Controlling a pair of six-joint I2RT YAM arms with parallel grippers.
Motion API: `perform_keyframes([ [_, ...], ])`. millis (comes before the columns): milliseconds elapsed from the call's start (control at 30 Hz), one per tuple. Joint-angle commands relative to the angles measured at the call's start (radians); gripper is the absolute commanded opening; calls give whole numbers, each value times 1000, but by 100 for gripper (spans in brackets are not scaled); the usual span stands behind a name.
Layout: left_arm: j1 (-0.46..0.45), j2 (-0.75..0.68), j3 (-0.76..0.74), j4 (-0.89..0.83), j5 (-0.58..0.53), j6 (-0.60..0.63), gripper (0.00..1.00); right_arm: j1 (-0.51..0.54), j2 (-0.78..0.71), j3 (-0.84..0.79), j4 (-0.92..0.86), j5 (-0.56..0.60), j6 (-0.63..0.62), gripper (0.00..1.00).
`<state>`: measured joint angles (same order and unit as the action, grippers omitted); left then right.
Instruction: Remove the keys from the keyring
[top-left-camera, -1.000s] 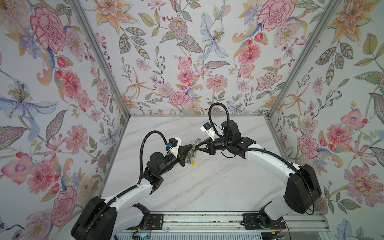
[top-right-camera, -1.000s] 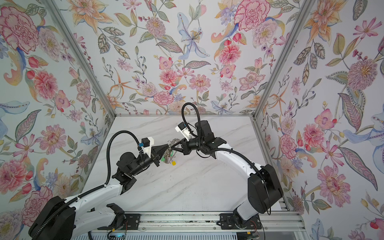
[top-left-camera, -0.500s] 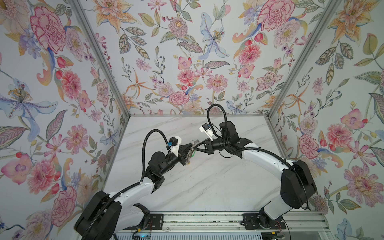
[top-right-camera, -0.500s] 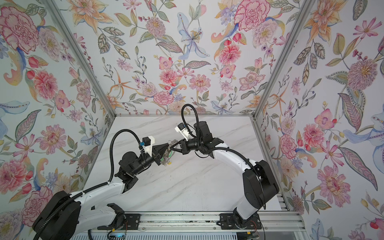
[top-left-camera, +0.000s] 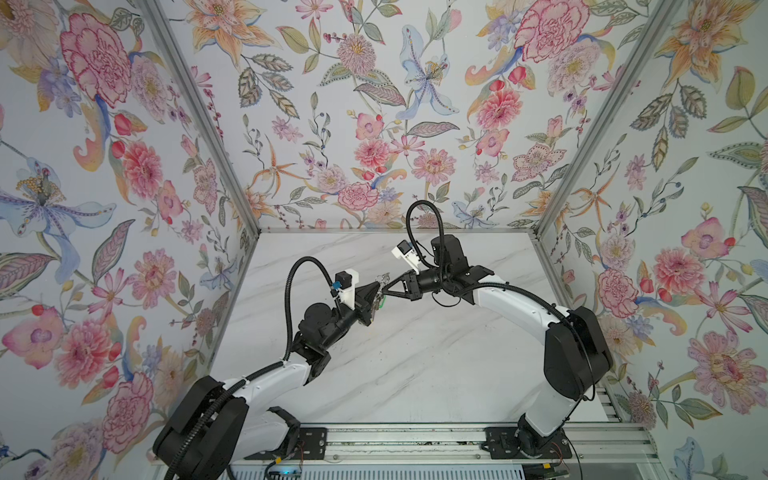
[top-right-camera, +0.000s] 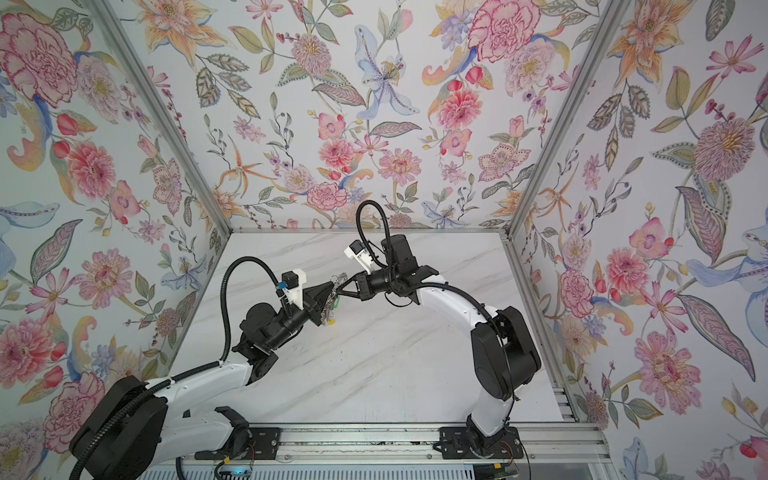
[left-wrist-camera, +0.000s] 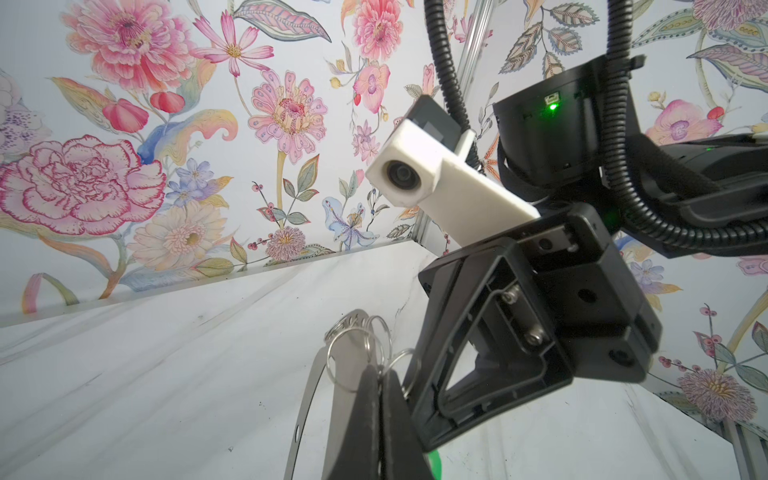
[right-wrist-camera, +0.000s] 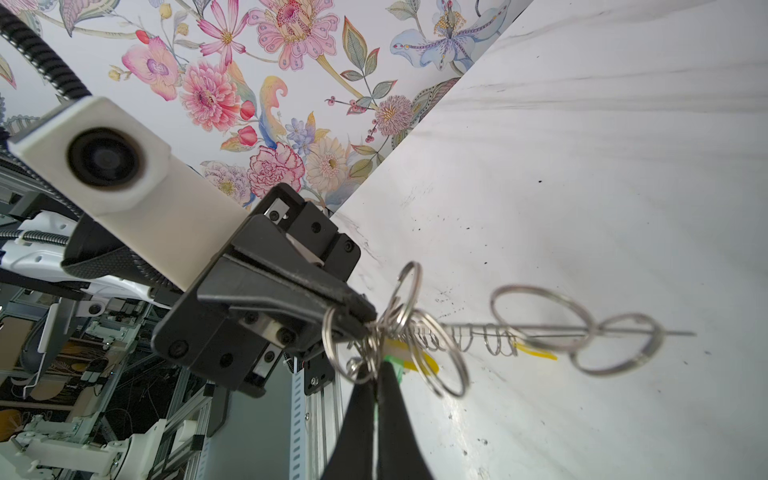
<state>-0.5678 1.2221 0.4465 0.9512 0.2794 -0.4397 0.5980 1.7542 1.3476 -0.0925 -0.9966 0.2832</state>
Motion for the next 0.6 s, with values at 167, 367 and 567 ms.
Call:
perform_keyframes([
  [167,-66,17,92,254,156,-49,0,40,131,138,-147,-85,-57,0],
  [367,-67,22,109,214,189,-45,0,19,180,196,-190,-134,-56,0],
  [567,-67,50,140,198,238,-56,0,11,241,323,-288,-142,-78,0],
])
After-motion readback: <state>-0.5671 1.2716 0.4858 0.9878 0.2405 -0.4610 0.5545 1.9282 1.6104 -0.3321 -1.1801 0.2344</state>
